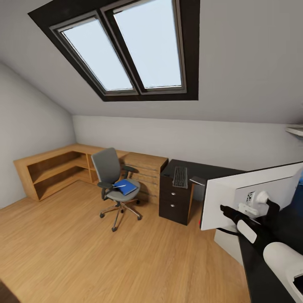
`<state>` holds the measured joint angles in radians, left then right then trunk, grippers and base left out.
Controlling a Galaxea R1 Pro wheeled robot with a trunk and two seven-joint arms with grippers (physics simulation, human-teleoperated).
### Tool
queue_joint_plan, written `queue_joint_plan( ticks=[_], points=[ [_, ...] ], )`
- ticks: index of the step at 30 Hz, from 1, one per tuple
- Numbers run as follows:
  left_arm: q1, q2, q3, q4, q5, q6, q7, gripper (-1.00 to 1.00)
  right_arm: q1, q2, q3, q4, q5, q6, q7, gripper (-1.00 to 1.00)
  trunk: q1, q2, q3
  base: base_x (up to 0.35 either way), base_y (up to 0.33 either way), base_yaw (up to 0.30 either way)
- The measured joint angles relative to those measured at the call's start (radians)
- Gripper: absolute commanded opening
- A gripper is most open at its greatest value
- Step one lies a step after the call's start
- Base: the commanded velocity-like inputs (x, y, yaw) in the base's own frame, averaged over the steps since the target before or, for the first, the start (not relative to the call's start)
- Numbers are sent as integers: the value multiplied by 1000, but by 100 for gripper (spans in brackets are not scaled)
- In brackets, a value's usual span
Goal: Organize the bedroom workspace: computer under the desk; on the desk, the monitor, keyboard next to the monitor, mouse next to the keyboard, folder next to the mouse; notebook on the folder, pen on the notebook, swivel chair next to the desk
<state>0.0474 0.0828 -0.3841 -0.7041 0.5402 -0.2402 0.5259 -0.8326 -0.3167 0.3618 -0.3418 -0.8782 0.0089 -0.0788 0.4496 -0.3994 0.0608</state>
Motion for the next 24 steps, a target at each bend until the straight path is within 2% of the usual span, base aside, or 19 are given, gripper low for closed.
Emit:
queue_joint_plan(
  ticks=[6, 15, 20, 24],
  points=[
    [0, 0, 0, 0, 0, 0, -1, 100, 0, 0, 0, 0, 1, 0, 0, 100, 0, 0, 0, 41, 26, -119],
    [0, 0, 0, 0, 0, 0, -1, 100, 0, 0, 0, 1, 0, -1, 0, 100, 0, 0, 0, 223, 109, -7],
    [0, 0, 0, 0, 0, 1, -1, 100, 0, 0, 0, 0, 0, -1, -1, 100, 0, 0, 0, 35, 12, -53],
    [0, 0, 0, 0, 0, 1, -1, 100, 0, 0, 0, 0, 1, -1, -1, 100, 0, 0, 0, 6, 2, -204]
  ],
)
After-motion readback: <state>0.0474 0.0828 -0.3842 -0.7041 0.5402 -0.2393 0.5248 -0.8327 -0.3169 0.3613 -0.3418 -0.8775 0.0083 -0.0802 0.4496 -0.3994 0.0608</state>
